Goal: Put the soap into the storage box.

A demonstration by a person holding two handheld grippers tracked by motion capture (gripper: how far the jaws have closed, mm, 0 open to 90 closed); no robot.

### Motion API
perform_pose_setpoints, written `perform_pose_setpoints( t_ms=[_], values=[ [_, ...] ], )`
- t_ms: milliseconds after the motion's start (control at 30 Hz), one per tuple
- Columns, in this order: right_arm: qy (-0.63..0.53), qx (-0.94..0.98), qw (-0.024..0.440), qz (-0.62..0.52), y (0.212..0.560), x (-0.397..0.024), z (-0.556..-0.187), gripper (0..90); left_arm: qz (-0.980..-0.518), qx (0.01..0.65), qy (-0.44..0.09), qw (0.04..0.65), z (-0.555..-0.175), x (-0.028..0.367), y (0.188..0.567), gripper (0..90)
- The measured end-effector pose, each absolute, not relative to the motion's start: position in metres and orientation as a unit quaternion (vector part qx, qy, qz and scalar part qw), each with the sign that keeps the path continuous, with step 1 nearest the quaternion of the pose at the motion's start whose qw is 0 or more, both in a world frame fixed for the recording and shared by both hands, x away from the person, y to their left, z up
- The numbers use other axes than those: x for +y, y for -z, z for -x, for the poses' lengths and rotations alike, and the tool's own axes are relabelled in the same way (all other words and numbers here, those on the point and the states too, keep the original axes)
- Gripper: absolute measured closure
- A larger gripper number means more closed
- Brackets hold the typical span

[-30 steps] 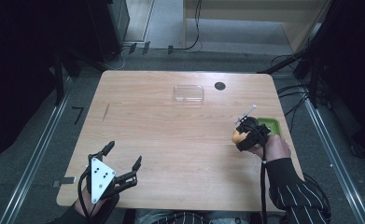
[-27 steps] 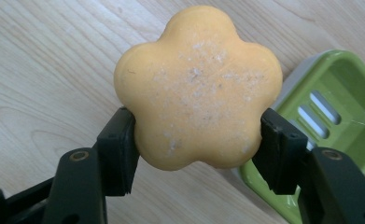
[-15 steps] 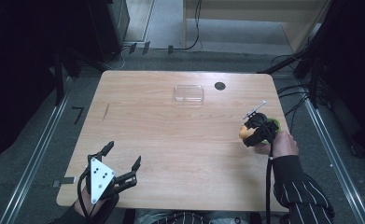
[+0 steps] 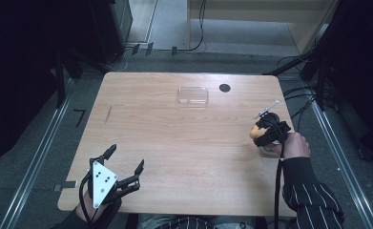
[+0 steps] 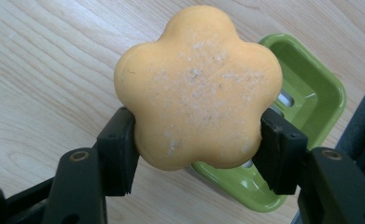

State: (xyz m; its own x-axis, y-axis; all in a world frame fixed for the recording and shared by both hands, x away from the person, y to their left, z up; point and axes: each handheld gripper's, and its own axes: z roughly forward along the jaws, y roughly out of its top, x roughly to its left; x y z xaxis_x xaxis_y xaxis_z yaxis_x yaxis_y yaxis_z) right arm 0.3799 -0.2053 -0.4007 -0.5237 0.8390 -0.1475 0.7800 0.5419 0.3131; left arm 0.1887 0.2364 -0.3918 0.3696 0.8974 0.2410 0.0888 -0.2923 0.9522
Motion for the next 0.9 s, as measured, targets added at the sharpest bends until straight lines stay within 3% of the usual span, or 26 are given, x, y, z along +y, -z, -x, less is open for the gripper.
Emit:
perform_pose_setpoints(
  t_ms=[900],
  values=[
    [-0.094,0.841,0.157,-0.510,0.401,-0.239,-0.389,39.9,-0.682,0.360,-0.430,0.470,-0.189,0.236,0.392,13.5]
  ],
)
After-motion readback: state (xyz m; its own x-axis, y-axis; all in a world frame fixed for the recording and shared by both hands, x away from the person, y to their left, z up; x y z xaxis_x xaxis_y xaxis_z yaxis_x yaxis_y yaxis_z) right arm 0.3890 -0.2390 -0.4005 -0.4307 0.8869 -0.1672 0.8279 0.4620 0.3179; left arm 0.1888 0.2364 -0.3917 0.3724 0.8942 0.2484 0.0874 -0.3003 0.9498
